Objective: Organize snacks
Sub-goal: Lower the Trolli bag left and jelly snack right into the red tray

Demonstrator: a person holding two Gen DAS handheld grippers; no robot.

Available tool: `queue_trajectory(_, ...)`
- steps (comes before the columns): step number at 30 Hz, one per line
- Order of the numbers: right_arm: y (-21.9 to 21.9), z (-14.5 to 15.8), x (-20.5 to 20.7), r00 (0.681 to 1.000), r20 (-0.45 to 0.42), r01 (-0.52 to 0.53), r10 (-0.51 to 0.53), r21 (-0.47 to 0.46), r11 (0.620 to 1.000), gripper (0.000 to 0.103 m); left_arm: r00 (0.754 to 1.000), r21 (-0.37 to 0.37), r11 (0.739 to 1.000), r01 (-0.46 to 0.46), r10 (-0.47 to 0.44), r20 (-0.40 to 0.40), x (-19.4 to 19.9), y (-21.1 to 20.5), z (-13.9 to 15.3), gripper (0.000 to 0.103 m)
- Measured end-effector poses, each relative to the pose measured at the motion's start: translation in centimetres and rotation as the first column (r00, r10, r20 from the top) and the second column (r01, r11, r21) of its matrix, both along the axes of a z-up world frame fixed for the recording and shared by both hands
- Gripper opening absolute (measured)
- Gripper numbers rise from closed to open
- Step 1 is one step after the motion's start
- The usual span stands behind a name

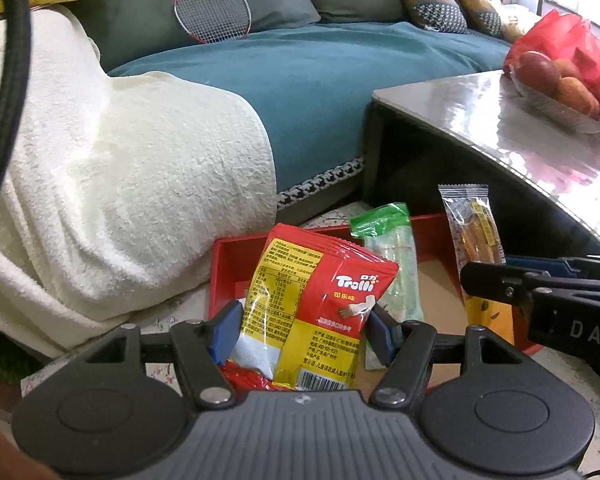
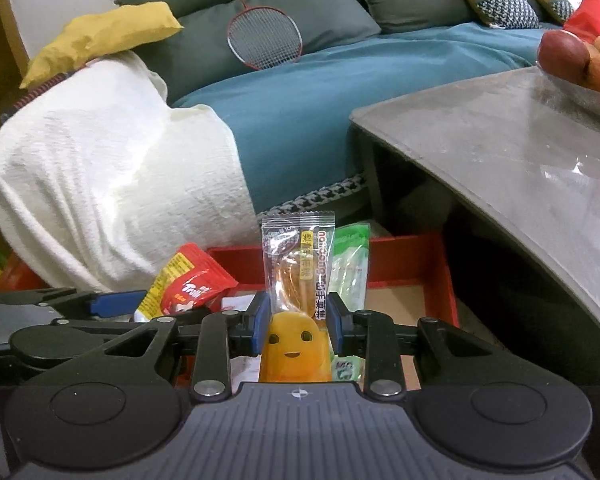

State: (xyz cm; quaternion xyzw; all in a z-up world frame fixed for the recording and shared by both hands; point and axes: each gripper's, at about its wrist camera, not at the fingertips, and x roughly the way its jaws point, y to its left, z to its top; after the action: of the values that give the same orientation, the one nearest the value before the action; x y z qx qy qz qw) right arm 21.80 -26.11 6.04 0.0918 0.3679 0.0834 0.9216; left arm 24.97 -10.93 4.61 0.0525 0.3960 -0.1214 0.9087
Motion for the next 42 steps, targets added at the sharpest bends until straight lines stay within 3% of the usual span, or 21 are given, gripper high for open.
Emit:
queue_trajectory(14,-0.4,-2.0,2.6,0.998,-0.052,0.026,-0.029,-0.056,0.998,0.038,1.0,0.075,0.997,-0.018,0.018,0.009,1.8,-1.0,-1.6,0.058)
queue_trajectory(42,0.0,-2.9,3.4,0.997,-0.077,0.023,-0.031,-0.104,0.994,0.044,0.999,0.132,0.991,-0.037,0.032,0.041,2.6,-1.2,-2.3,0.06)
